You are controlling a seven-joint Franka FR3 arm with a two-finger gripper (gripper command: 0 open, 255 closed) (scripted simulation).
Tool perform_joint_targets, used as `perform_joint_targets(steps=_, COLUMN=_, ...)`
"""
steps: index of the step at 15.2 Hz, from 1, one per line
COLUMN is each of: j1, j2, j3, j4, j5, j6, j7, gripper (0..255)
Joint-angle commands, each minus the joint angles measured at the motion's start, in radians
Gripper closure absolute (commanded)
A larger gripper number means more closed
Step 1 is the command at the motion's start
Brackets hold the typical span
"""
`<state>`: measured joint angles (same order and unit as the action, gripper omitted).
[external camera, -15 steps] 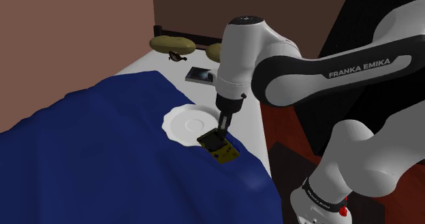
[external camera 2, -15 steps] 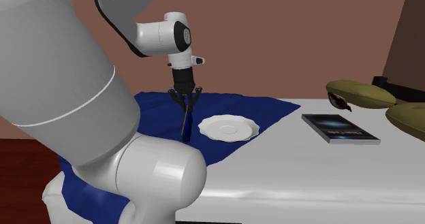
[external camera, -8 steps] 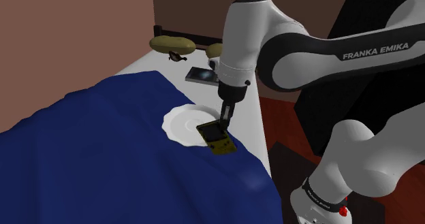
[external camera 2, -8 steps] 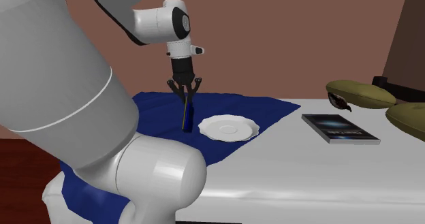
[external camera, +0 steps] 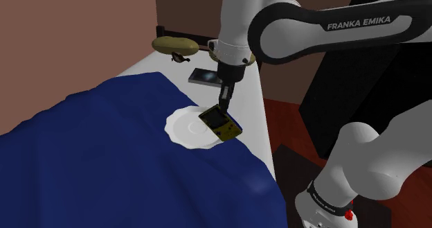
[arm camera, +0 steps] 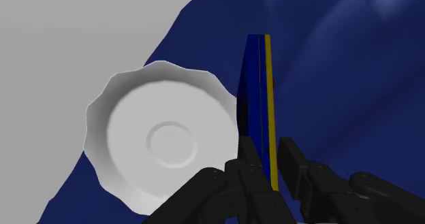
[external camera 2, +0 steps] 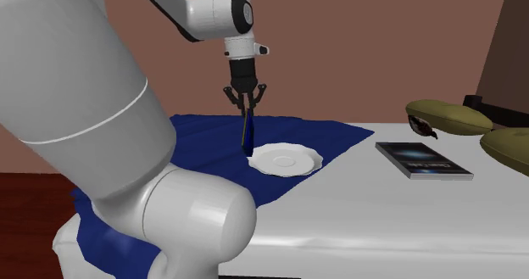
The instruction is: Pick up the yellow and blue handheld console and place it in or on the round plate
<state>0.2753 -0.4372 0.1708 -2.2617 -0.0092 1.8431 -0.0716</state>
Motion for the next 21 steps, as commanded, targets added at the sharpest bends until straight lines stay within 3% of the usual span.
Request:
perform_joint_targets(steps=1, j1=-0.019, j2=0.041, j3=-0.026, j4=0.047, j5=-0.017, j6=-0.005, j7=-0.037, gripper=255)
perform_joint_targets(steps=11, j1=-0.095, j2=0.294, j3=-0.130, j4=0.377, j5=-0.064, j6=-0.072, j7=-0.200, gripper=255)
perform_joint_targets(steps=21, j1=-0.096, j2=0.299, j3=-0.131, j4=0.248, j5=-0.066, j6=0.062, j7=-0.191, gripper=255)
